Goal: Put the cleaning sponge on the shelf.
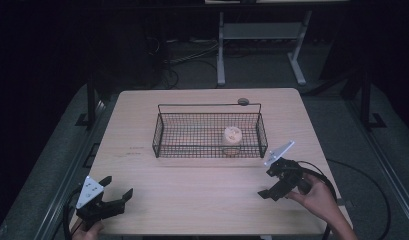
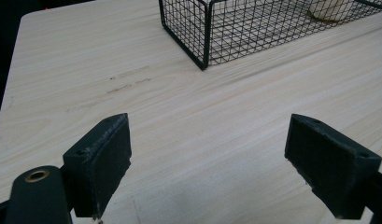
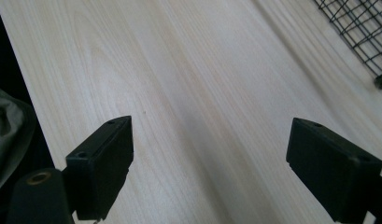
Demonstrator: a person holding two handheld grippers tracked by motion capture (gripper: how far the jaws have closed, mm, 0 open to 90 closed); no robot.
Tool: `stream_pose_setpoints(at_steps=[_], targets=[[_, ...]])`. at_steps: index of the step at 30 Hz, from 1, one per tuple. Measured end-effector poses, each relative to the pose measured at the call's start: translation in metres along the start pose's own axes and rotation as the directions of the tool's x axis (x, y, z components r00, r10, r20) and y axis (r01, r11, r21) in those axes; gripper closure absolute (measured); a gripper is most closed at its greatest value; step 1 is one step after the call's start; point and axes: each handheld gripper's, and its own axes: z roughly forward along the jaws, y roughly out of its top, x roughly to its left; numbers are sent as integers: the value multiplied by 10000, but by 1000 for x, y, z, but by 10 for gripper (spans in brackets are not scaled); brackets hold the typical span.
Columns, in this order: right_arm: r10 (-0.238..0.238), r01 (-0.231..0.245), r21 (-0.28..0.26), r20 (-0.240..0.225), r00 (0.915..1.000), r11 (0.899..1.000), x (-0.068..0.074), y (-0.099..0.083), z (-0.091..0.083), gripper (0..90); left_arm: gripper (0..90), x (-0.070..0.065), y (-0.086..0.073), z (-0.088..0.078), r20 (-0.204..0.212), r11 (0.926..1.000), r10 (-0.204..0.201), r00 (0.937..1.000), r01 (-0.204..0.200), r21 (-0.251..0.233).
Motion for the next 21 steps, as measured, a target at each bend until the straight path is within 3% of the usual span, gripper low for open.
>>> stream_pose_setpoints(at_steps=[21], targets=[[432,-432,-326,9,9991,9985,7,-36,-1,144,138,-2,-1,2,63,10000,13,10000,-14,38]])
